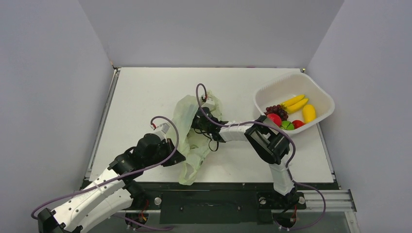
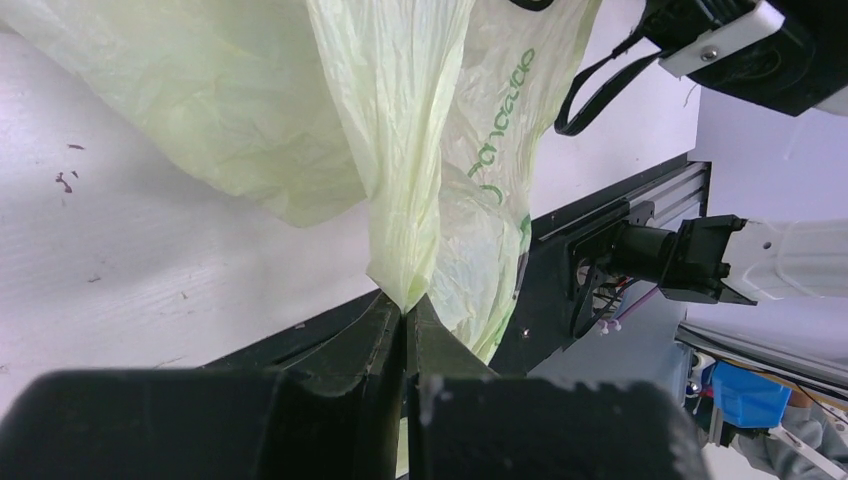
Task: Take the fake fruits out of the plastic bag
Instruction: Take out the fake fruit from the plastic bag.
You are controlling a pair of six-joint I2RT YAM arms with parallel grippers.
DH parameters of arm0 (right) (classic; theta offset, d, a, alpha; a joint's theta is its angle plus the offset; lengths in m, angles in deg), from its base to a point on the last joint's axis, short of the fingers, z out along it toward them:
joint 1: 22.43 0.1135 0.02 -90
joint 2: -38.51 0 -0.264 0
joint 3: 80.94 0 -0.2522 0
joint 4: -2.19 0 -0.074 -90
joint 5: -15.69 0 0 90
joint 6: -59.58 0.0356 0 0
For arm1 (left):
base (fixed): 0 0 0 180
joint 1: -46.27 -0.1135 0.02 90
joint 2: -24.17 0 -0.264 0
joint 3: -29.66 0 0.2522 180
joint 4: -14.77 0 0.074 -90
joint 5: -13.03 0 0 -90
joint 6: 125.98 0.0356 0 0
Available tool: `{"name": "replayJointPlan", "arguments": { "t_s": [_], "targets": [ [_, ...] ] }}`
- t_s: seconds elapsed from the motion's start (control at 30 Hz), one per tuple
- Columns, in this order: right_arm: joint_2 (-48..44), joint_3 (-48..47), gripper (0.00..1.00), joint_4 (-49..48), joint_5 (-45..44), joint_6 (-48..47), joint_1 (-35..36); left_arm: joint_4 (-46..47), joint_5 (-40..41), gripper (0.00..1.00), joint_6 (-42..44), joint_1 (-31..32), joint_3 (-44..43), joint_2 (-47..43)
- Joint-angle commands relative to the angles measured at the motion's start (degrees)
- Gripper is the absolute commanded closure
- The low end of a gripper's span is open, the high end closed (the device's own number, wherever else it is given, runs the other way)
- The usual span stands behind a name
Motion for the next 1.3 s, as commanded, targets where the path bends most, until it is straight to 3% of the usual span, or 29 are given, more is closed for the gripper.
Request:
{"name": "replayJointPlan", "arguments": {
  "t_s": [0.0,0.23,0.5,0.63,0.73,0.8,1.27],
  "targets": [
    [2.3,-3.8,0.37,-1.8,-4.6,3.2,0.6,1.5,-0.8,1.0,-1.7,0.4,1.0,-2.4],
    [6.7,-8.6,0.45,3.6,-9.6,2.7,1.5,0.1,-0.1,1.0,-1.3,0.5,1.5,-3.0],
    [8.9,-12.7,0.45,11.7,-17.3,-3.0,4.2,-0.2,0.4,1.0,-2.0,0.5,2.6,-4.6],
    [8.7,-11.8,0.64,11.9,-17.3,-3.1,3.3,-1.1,1.1,1.0,-1.7,0.6,2.3,-5.0],
    [6.2,-10.0,0.9,10.2,-14.3,-4.3,2.3,-1.6,1.2,1.0,-1.6,0.5,2.6,-5.2],
    [3.9,-8.4,1.0,10.0,-14.6,-5.5,2.0,-2.3,1.6,1.0,-1.5,0.5,2.8,-5.4],
    [-14.6,8.4,1.0,7.7,-10.5,-13.0,3.4,-2.9,3.1,1.0,-1.4,0.6,5.1,-6.8]
  ]
}}
